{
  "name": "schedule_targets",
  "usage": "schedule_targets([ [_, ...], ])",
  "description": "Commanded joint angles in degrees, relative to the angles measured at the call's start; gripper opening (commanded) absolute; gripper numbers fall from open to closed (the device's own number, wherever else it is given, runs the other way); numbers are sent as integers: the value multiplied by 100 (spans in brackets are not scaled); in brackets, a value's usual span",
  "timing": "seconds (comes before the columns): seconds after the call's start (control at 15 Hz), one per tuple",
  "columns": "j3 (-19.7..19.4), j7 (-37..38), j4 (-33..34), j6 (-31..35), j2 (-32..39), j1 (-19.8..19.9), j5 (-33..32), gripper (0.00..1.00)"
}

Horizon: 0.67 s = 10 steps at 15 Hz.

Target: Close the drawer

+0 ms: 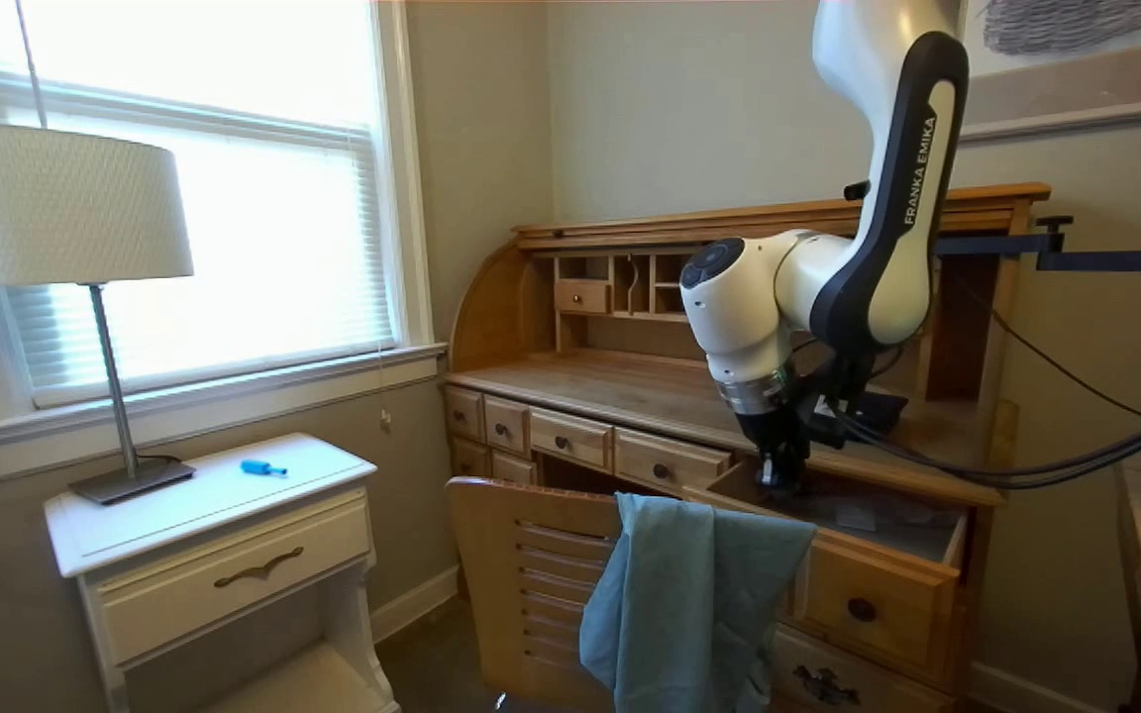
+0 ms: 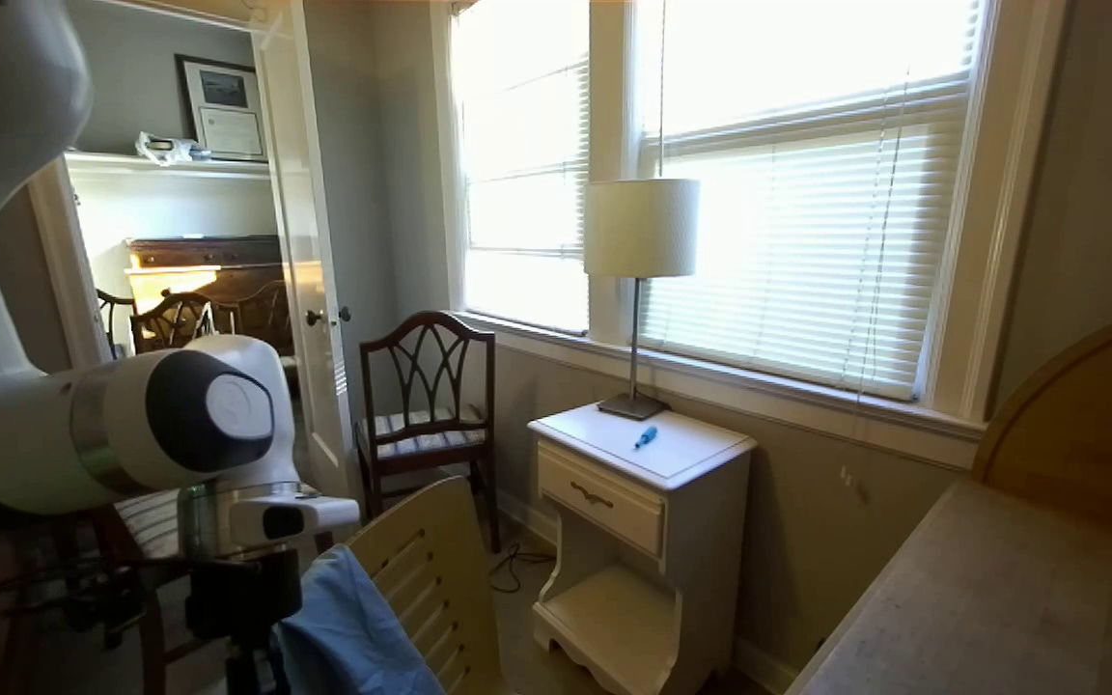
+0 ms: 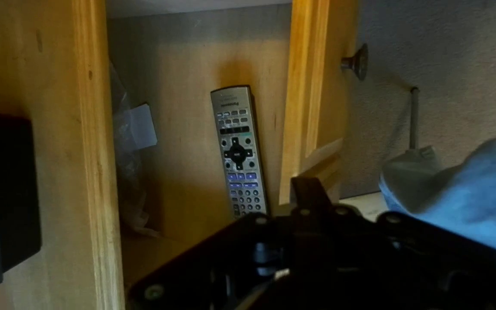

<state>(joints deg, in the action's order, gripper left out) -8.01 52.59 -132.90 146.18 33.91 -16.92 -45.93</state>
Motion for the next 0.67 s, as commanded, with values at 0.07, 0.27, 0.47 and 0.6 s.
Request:
schedule_targets([
  [0.07, -21, 252, 413, 703, 565, 124, 70, 0],
  [0.27, -101, 163, 517, 757, 765, 116, 173, 0],
  [0.47, -91, -35, 707, 792, 1035, 179, 227, 0],
  [0.6, -63, -77, 830, 880, 1195, 217, 310, 0],
])
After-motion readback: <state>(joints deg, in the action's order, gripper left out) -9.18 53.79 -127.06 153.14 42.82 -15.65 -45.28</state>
